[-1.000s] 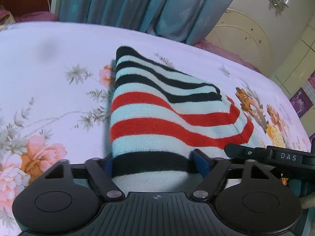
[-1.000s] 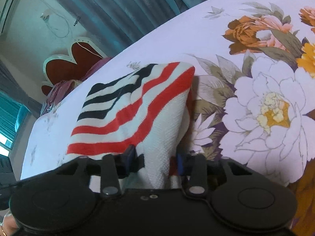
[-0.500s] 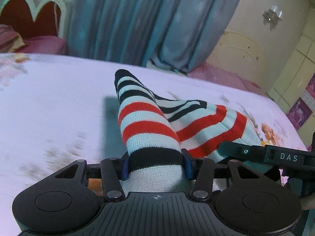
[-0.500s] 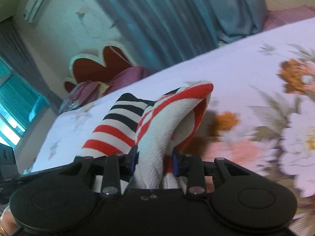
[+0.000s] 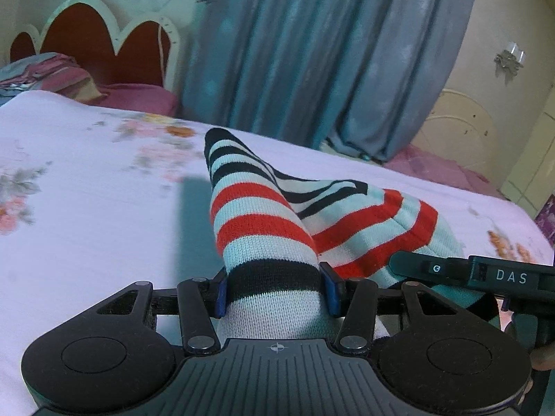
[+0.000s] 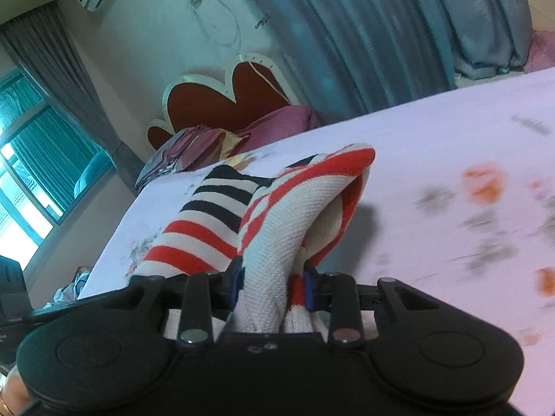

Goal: Fold small clothes

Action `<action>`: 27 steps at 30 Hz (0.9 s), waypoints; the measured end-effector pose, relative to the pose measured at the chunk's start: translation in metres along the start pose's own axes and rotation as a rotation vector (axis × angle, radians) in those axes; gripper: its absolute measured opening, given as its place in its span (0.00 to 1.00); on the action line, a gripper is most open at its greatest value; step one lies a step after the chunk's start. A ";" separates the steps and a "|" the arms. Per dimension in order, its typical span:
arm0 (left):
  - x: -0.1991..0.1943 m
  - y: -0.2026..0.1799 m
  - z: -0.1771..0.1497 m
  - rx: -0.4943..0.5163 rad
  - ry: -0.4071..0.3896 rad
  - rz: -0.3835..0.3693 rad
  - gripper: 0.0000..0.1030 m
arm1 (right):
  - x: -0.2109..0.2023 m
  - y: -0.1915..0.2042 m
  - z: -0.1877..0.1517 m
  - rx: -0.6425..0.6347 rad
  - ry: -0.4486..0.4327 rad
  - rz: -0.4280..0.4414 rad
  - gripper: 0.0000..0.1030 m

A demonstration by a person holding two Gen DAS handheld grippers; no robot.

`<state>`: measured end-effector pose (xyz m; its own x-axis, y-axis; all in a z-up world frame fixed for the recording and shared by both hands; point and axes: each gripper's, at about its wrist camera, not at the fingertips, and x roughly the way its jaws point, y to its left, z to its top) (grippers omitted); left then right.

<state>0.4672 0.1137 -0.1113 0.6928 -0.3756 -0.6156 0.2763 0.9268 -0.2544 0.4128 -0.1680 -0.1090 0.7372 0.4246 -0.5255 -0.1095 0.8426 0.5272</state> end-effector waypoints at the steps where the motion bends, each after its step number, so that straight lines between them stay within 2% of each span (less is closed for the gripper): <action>1: 0.002 0.013 -0.002 -0.002 0.003 0.008 0.49 | 0.011 0.004 -0.004 0.010 0.010 -0.003 0.30; 5: 0.016 0.051 -0.022 -0.009 0.028 0.048 0.52 | 0.046 0.013 -0.021 0.008 0.076 -0.042 0.31; 7: 0.020 0.062 -0.039 -0.012 0.006 0.054 0.66 | 0.053 0.008 -0.028 0.027 0.094 -0.088 0.33; 8: 0.021 0.064 -0.042 -0.018 -0.002 0.055 0.68 | 0.053 0.005 -0.031 0.046 0.101 -0.089 0.34; 13: 0.020 0.057 -0.036 -0.037 -0.002 0.059 0.69 | 0.037 -0.003 -0.033 0.139 0.076 -0.108 0.40; 15: 0.005 0.058 -0.039 -0.016 -0.034 0.063 0.69 | 0.027 -0.005 -0.027 0.155 0.044 -0.113 0.43; 17: -0.004 0.056 -0.035 0.000 -0.065 0.058 0.69 | 0.027 -0.008 -0.023 0.167 0.049 -0.120 0.43; 18: -0.004 0.053 -0.031 0.010 -0.073 0.055 0.69 | 0.029 -0.011 -0.020 0.180 0.061 -0.115 0.41; 20: 0.003 0.047 -0.024 0.037 -0.064 0.053 0.69 | 0.039 -0.013 -0.016 0.200 0.072 -0.111 0.29; 22: 0.014 0.046 -0.020 0.048 -0.049 0.072 0.69 | 0.050 -0.008 -0.012 0.166 0.061 -0.147 0.16; 25: 0.032 0.048 -0.019 0.051 0.003 0.109 0.69 | 0.065 0.005 -0.010 0.060 0.044 -0.214 0.12; 27: 0.040 0.055 -0.020 -0.008 0.037 0.082 0.69 | 0.072 0.008 -0.012 -0.003 0.061 -0.270 0.13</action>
<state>0.4968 0.1498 -0.1651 0.6880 -0.2983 -0.6616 0.2141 0.9545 -0.2078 0.4571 -0.1267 -0.1513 0.6984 0.2038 -0.6861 0.0832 0.9290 0.3607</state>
